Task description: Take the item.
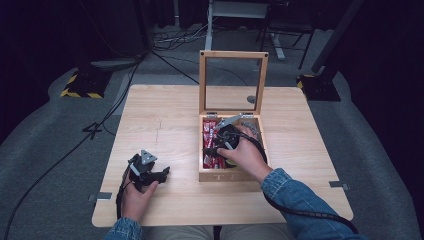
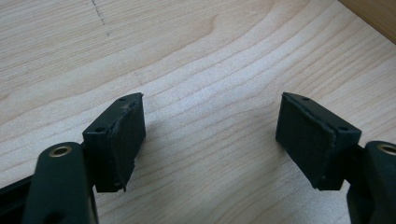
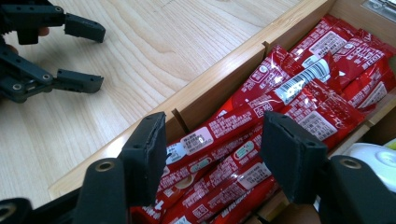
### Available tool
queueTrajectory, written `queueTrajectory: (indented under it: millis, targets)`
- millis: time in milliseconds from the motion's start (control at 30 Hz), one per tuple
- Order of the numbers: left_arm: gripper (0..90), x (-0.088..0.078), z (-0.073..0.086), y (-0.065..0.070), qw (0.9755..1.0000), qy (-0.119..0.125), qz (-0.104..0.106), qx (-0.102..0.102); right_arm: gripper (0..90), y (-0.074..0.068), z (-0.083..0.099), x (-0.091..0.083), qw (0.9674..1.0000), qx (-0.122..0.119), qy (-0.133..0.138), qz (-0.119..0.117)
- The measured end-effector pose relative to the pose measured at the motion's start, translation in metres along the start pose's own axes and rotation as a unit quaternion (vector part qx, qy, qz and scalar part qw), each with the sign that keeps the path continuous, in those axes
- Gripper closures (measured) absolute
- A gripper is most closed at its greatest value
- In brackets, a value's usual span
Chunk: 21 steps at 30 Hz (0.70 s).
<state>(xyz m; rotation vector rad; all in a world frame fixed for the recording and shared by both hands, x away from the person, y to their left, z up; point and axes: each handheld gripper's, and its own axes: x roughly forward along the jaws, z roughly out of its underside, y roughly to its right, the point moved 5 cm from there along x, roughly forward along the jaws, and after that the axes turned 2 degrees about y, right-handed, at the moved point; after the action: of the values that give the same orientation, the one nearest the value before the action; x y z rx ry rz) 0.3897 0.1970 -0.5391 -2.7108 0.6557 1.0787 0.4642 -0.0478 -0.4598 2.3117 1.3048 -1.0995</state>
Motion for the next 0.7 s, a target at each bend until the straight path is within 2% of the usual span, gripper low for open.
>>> queueTrajectory:
  millis: [100, 133, 300, 333, 400, 567, 700]
  targets:
    - [24.4, 0.0, 0.0, 0.0, 1.0, 0.0, 0.0, 0.0, 42.3, -0.001, 0.0, 0.002, 0.9999, -0.006, -0.006, 0.012]
    - [24.4, 0.0, 0.0, 0.0, 1.0, -0.001, 0.0, 0.001, 43.2, -0.002, 0.0, 0.003, 0.9996, -0.015, -0.008, 0.023]
    - [24.4, 0.0, 0.0, 0.0, 1.0, 0.0, 0.0, 0.0, 43.5, -0.007, 0.003, 0.006, 0.9989, -0.025, -0.022, 0.034]
    - [24.4, 0.0, 0.0, 0.0, 1.0, 0.0, 0.0, 0.0, 46.2, -0.009, 0.004, 0.007, 0.9986, -0.027, -0.025, 0.038]
    - [24.4, 0.0, 0.0, 0.0, 1.0, 0.0, 0.0, 0.0, 46.5, -0.011, 0.005, 0.009, 0.9972, -0.045, -0.037, 0.046]
    - [24.4, 0.0, 0.0, 0.0, 1.0, 0.0, 0.0, 0.0, 48.6, -0.011, 0.005, 0.01, 0.997, -0.043, -0.037, 0.052]
    - [24.4, 0.0, 0.0, 0.0, 1.0, 0.0, 0.0, 0.0, 50.5, -0.011, 0.005, 0.012, 0.9959, -0.052, -0.039, 0.064]
